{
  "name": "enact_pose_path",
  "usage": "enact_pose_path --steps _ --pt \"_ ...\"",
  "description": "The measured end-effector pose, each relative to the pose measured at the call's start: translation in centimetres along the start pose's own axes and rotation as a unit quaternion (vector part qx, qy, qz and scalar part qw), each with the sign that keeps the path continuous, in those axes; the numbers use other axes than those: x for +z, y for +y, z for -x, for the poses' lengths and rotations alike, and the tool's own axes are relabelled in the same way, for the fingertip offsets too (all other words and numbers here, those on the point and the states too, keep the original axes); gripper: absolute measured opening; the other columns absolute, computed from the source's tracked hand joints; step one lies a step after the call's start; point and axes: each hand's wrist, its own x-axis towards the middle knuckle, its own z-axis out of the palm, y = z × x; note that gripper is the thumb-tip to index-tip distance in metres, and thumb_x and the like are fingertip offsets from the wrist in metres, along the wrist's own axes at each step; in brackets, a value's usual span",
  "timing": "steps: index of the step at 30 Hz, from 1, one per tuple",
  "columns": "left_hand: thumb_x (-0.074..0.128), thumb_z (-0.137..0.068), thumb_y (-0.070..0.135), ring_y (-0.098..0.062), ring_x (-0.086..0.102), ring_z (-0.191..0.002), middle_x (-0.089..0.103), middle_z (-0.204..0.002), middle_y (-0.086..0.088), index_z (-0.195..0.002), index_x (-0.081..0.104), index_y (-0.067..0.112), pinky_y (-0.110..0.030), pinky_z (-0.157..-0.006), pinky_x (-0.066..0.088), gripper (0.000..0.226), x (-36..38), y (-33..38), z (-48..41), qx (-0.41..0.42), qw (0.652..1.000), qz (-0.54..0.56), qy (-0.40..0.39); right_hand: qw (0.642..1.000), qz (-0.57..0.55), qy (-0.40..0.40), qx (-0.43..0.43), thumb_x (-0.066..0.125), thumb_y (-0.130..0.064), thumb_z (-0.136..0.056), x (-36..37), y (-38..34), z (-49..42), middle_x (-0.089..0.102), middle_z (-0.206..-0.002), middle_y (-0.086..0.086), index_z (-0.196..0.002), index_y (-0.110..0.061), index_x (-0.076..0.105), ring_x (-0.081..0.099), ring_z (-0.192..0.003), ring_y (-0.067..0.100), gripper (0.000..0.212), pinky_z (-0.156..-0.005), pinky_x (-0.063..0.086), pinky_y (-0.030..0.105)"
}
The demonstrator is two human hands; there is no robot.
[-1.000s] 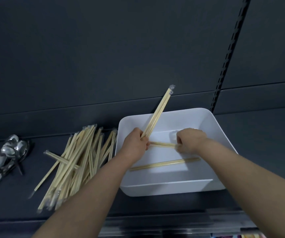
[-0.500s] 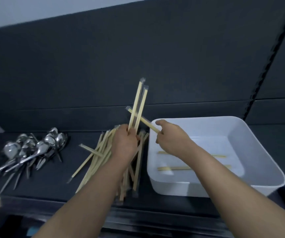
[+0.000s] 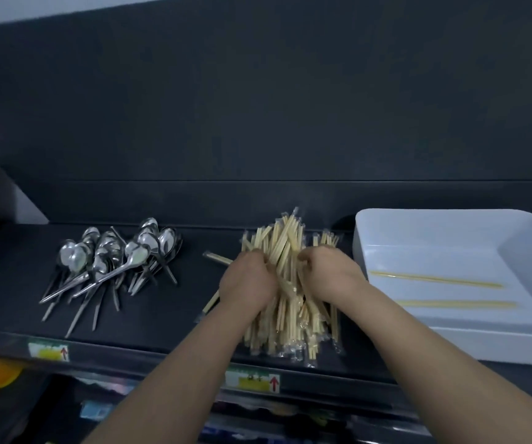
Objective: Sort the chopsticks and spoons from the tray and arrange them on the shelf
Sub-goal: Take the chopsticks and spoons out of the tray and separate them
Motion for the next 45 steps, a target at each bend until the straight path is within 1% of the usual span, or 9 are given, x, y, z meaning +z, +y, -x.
enact_pose_path --steps 6,14,18,22,25,29,33,40,45 --pt "0.050 -0.095 0.020 -0.017 0.057 -0.106 0.061 -0.115 0.003 -0.113 0.065 0.021 -0.027 -0.083 0.045 0.023 -0.1 3.5 -1.2 0.114 0.989 0.078 0.050 0.980 0.106 0.165 -0.003 0.047 -0.011 -0.089 -3.0 4.0 2.1 0.062 -0.113 -0.002 -0.115 -0.033 0.064 0.051 -0.110 0.024 0.038 -0.070 0.038 0.030" --pt "0.050 -0.092 0.020 -0.017 0.062 -0.100 0.069 -0.107 0.008 -0.101 0.069 0.027 -0.035 -0.085 0.053 0.022 4.1 13.6 -1.4 0.256 0.960 0.034 -0.106 0.979 0.099 0.085 0.158 0.048 -0.023 -0.093 -6.3 16.6 5.1 0.064 -0.115 -0.012 -0.115 -0.038 0.060 0.058 -0.105 0.014 0.030 -0.073 0.041 0.025" --pt "0.049 -0.089 0.014 -0.026 0.055 -0.111 0.065 -0.110 -0.005 -0.094 0.061 0.019 -0.032 -0.082 0.043 0.014 7.0 17.4 -1.8 0.264 0.914 -0.267 -0.154 0.975 0.099 0.068 0.187 0.049 -0.025 -0.092 -7.3 21.7 6.3 0.063 -0.111 -0.011 -0.113 -0.038 0.061 0.059 -0.101 0.016 0.027 -0.071 0.040 0.025" --pt "0.051 -0.083 0.007 -0.024 0.043 -0.113 0.053 -0.084 0.000 -0.083 0.050 0.020 -0.056 -0.108 0.022 0.013 8.3 20.1 -1.6 0.262 0.851 -0.447 -0.082 0.981 0.092 0.043 0.164 0.053 -0.028 -0.091 -8.1 24.6 6.1 0.063 -0.111 -0.011 -0.114 -0.037 0.060 0.058 -0.104 0.015 0.026 -0.075 0.042 0.025" --pt "0.055 -0.086 0.009 -0.022 0.047 -0.107 0.060 -0.096 0.001 -0.097 0.058 0.019 -0.048 -0.103 0.031 0.015 10.6 21.2 -2.0 0.293 0.864 -0.396 -0.101 0.987 0.080 0.017 0.137 0.056 -0.028 -0.089 -8.2 25.4 5.5 0.062 -0.112 -0.012 -0.113 -0.036 0.061 0.057 -0.106 0.014 0.025 -0.078 0.041 0.025" --pt "0.064 -0.089 0.025 -0.026 0.055 -0.107 0.061 -0.115 -0.005 -0.110 0.061 0.014 -0.033 -0.079 0.043 0.024 12.8 21.6 -2.9 0.215 0.914 -0.251 -0.235 0.992 0.077 -0.009 0.101 0.057 -0.026 -0.090 -8.4 25.6 4.8 0.060 -0.113 -0.012 -0.114 -0.036 0.060 0.056 -0.108 0.013 0.026 -0.076 0.038 0.023" --pt "0.053 -0.093 0.022 -0.027 0.058 -0.103 0.062 -0.112 -0.005 -0.107 0.058 0.015 -0.031 -0.077 0.043 0.016 12.6 21.4 -2.9 0.198 0.931 -0.238 -0.193 0.994 0.079 -0.066 0.046 0.059 -0.023 -0.087 -8.0 25.5 4.0 0.058 -0.118 -0.009 -0.115 -0.033 0.061 0.055 -0.110 0.015 0.030 -0.084 0.043 0.025" --pt "0.042 -0.097 0.012 -0.021 0.053 -0.113 0.056 -0.124 -0.003 -0.127 0.054 0.018 -0.031 -0.092 0.045 0.032 10.8 21.6 -2.6 0.173 0.972 -0.021 -0.157 0.974 0.141 -0.170 0.038 0.070 -0.021 -0.080 -6.3 24.7 3.1 0.062 -0.111 0.000 -0.105 -0.019 0.065 0.060 -0.101 0.021 0.026 -0.081 0.047 0.029" --pt "0.041 -0.098 0.008 -0.019 0.053 -0.108 0.053 -0.123 -0.002 -0.125 0.058 0.018 -0.028 -0.090 0.045 0.033 9.2 21.1 -2.5 0.177 0.977 0.042 -0.115 0.972 0.196 -0.108 0.075 0.047 -0.023 -0.093 -6.8 25.0 3.4 0.059 -0.122 0.003 -0.114 -0.019 0.057 0.056 -0.112 0.024 0.024 -0.084 0.041 0.029"
